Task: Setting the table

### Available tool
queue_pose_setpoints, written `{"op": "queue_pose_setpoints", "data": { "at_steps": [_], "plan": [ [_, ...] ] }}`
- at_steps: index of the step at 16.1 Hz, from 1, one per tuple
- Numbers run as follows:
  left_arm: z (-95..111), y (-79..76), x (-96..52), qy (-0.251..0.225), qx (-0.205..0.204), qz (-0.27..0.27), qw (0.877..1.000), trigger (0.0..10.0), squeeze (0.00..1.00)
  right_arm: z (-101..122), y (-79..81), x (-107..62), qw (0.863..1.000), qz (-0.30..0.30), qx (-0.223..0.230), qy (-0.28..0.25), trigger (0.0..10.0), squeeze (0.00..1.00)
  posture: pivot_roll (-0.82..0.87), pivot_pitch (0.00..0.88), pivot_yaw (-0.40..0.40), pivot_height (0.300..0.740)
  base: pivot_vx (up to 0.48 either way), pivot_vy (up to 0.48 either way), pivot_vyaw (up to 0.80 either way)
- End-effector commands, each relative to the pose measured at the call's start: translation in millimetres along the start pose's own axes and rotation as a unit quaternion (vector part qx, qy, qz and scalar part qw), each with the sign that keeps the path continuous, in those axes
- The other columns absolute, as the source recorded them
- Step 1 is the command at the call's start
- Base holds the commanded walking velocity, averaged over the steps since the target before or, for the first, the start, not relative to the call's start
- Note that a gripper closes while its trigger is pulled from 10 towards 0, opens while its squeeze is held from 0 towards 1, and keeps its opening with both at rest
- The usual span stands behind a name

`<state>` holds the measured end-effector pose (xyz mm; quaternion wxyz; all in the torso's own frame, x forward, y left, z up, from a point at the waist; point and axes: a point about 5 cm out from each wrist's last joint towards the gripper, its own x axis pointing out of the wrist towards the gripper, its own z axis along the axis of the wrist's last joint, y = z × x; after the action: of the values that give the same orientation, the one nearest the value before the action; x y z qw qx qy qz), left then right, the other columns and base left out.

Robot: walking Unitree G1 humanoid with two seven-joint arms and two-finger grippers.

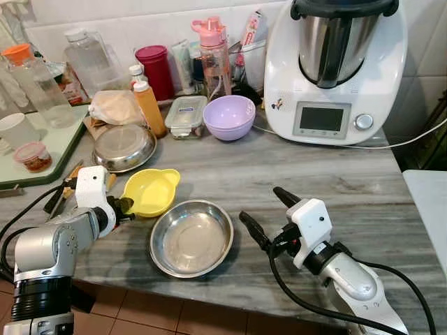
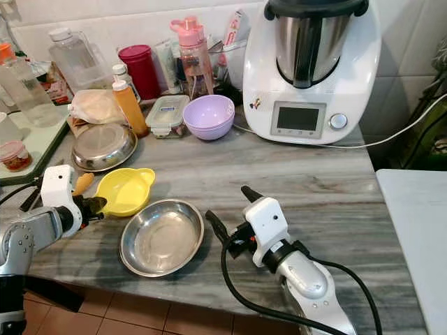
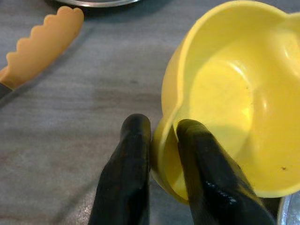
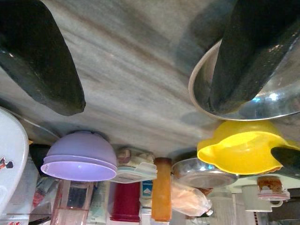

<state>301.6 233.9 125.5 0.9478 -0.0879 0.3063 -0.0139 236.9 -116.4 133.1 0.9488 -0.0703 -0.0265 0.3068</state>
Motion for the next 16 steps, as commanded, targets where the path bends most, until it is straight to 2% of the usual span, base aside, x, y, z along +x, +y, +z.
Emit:
{"op": "queue_pose_setpoints", "data": {
  "at_steps": [1,4,8,9,10,12,14,16],
  "plan": [
    [-1.5,8.8,-1.6,0.008,-0.007,0.017,1.000,10.0,1.00,2.5,1.7,1.7,1.000,0.007,0.003,-0.004,10.0,0.00,-0.23,0.024,0.147,0.740,0.000,0.000,0.00],
    [4.3,9.0,-3.6,-0.007,-0.010,0.021,1.000,10.0,1.00,2.1,1.0,2.3,1.000,0.008,0.003,-0.004,10.0,0.00,-0.23,0.020,0.144,0.740,0.000,0.000,0.00],
    [11.9,15.9,-11.4,-0.044,0.016,0.050,0.998,10.0,1.00,1.1,0.1,4.2,1.000,0.008,0.004,-0.004,10.0,0.00,-0.22,0.013,0.140,0.740,0.000,0.000,0.00],
    [15.3,17.0,-13.9,-0.063,0.020,0.056,0.996,10.0,1.00,1.1,0.1,4.3,1.000,0.008,0.003,-0.004,10.0,0.00,-0.22,0.012,0.139,0.740,0.000,0.000,0.00],
    [24.3,13.7,-19.4,-0.118,0.018,0.047,0.992,10.0,1.00,1.3,-0.3,4.3,1.000,0.007,0.002,-0.005,10.0,0.00,-0.22,0.012,0.137,0.740,0.000,0.000,0.00],
    [26.6,10.5,-22.2,-0.140,0.018,0.036,0.989,10.0,1.00,1.3,-0.7,4.2,1.000,0.007,0.002,-0.005,10.0,0.00,-0.22,0.013,0.135,0.740,0.000,0.000,0.00],
    [28.1,-3.9,-34.0,-0.227,0.016,0.006,0.974,10.0,1.00,1.3,-2.2,4.9,1.000,0.005,-0.001,-0.005,10.0,0.00,-0.22,0.012,0.126,0.740,0.000,0.000,0.00],
    [25.4,-11.2,-38.9,-0.261,0.012,-0.005,0.965,10.0,1.00,1.1,-3.3,5.8,1.000,0.003,-0.004,-0.006,10.0,0.00,-0.22,0.011,0.118,0.740,0.000,0.000,0.00]
  ]
}}
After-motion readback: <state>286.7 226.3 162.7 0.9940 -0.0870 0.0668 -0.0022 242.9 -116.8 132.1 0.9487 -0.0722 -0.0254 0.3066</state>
